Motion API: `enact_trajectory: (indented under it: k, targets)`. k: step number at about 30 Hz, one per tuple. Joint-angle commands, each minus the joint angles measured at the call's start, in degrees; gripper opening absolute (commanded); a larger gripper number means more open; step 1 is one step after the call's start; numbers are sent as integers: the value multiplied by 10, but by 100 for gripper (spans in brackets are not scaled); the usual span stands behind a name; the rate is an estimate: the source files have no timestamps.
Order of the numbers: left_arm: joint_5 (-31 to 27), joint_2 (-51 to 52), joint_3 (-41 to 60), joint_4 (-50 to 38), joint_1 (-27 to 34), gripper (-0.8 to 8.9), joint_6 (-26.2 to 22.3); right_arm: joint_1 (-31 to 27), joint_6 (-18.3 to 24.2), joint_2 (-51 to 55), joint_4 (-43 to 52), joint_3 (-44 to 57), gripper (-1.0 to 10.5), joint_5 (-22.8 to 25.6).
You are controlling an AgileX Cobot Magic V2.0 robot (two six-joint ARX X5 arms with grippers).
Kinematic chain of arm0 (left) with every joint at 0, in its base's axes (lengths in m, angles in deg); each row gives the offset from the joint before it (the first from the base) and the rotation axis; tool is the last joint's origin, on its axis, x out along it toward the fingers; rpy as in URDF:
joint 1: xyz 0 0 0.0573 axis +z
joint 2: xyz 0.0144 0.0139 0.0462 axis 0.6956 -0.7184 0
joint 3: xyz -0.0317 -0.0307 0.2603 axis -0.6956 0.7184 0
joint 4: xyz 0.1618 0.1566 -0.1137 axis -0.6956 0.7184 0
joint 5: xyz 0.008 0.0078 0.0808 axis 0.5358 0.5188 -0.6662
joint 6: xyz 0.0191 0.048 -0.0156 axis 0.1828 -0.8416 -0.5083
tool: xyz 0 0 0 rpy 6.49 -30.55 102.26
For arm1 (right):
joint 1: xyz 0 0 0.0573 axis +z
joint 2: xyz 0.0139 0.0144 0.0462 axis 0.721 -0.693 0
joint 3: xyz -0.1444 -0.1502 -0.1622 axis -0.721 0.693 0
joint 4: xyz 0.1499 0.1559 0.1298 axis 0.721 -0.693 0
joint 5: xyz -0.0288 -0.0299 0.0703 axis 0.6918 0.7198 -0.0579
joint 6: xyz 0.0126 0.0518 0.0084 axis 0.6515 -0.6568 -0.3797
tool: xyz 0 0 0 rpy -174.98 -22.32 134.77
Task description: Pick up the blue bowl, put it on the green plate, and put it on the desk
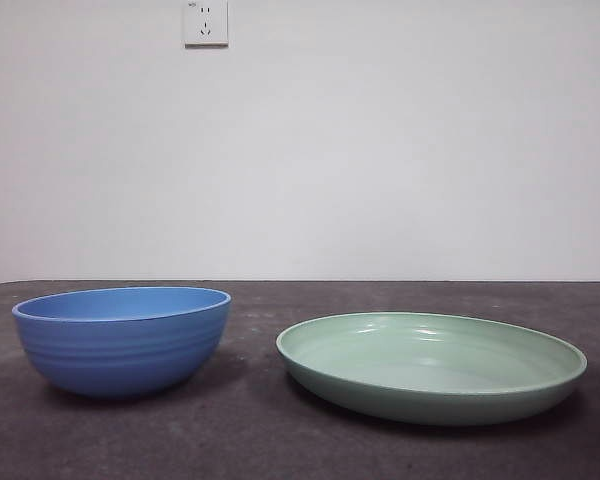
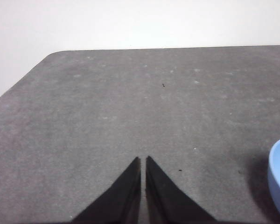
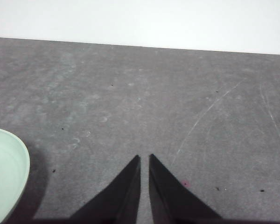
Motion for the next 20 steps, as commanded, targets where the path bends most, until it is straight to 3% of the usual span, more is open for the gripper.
enact_trajectory:
  k: [1, 4, 9, 16, 20]
  targets:
    - [-1, 1, 12, 3, 1, 19, 50, 0, 2, 0, 8, 3, 26, -1]
    - [-1, 1, 12, 3, 1, 18, 57, 0, -13, 0, 7, 3, 26, -3]
    - [0, 1, 5, 4, 0, 17, 108, 0, -101, 0, 44, -1, 24, -43]
    - [88, -2, -44, 24, -1, 17, 163, 1, -208, 0, 29, -66, 13, -45]
    - [92, -18, -89, 44, -8, 17, 185, 1, -249, -5, -24, -135, 12, -54]
